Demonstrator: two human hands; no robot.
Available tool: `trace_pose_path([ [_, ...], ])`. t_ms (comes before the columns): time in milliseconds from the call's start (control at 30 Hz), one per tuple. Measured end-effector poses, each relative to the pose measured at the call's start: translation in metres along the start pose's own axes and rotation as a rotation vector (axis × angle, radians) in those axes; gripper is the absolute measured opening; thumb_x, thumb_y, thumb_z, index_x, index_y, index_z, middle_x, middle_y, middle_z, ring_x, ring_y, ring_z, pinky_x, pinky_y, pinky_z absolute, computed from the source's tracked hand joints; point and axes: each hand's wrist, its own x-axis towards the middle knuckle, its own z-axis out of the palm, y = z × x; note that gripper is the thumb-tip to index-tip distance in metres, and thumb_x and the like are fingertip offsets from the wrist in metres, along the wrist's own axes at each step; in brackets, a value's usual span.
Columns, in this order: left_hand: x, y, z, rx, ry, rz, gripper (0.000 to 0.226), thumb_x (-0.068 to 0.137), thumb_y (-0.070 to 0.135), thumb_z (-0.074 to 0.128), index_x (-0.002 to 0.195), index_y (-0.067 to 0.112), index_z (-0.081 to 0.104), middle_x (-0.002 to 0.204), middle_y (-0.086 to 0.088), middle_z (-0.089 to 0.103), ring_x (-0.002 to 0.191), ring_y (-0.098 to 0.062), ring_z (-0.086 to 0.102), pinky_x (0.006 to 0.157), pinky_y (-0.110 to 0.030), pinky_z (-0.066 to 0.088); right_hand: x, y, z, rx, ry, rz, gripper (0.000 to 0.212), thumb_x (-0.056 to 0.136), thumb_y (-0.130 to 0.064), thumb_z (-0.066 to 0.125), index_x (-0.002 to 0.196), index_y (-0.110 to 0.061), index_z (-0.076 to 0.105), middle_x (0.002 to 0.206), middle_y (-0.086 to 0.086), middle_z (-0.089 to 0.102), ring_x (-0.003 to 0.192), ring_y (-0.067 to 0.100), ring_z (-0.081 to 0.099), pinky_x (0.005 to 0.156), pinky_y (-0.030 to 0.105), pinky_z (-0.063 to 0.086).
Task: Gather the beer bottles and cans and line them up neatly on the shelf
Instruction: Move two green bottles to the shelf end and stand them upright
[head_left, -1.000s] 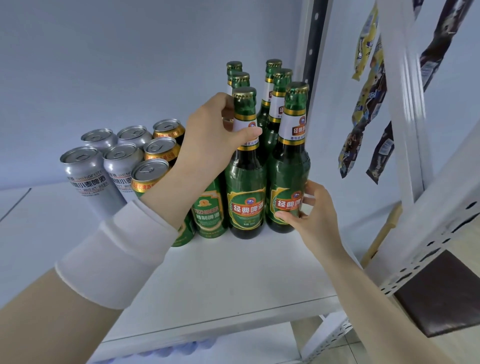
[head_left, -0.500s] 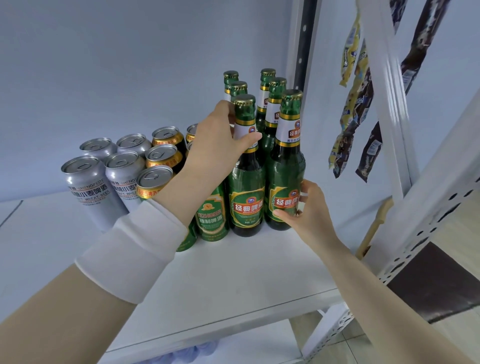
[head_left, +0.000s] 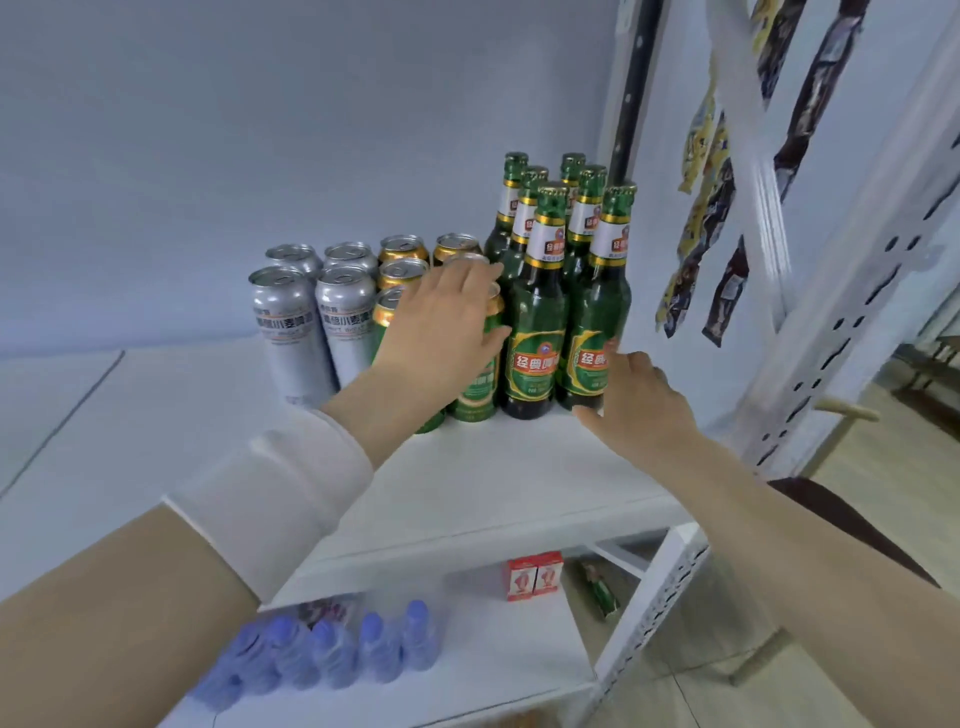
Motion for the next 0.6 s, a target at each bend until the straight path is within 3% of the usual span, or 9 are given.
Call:
trace_pose_path([
  [100,-0.047,-0.002,-0.007,0.039,-0.085,-0.041,0.050,0.091,0.032,0.048,0.136,0.015,0.035,0.135,-0.009,0.046,0.127,-0.028,0.039,0.105,-0.036,0.026,-0.033,-0.015,-0.002,-0.129,-0.053,-0.061,0.064,0.089,-0.041,0.052,0.135,-0.004,0.028,0.134,0.018,0.039,0.124,0.036,0.041,0.099,0.046,0.039],
  [300,-0.124,-0.026,-0.030,0.050,-0.290,-0.186,0.048,0.091,0.034,0.047,0.134,0.016,0.038,0.136,-0.008,0.046,0.126,-0.028,0.043,0.103,-0.037,0.031,-0.090,-0.069,0.000,-0.163,-0.190,-0.268,0.063,0.091,-0.040,0.048,0.140,-0.007,0.027,0.141,0.016,0.036,0.131,0.034,0.034,0.108,0.048,0.033],
  [600,-0.242,-0.161,-0.104,0.084,-0.323,-0.436,0.047,0.092,0.037,0.046,0.135,0.018,0.038,0.135,-0.006,0.047,0.124,-0.026,0.046,0.101,-0.037,0.034,-0.146,-0.261,0.016,-0.150,-0.216,-0.548,0.058,0.091,-0.041,0.047,0.138,-0.009,0.035,0.138,0.014,0.040,0.126,0.033,0.040,0.103,0.043,0.036],
])
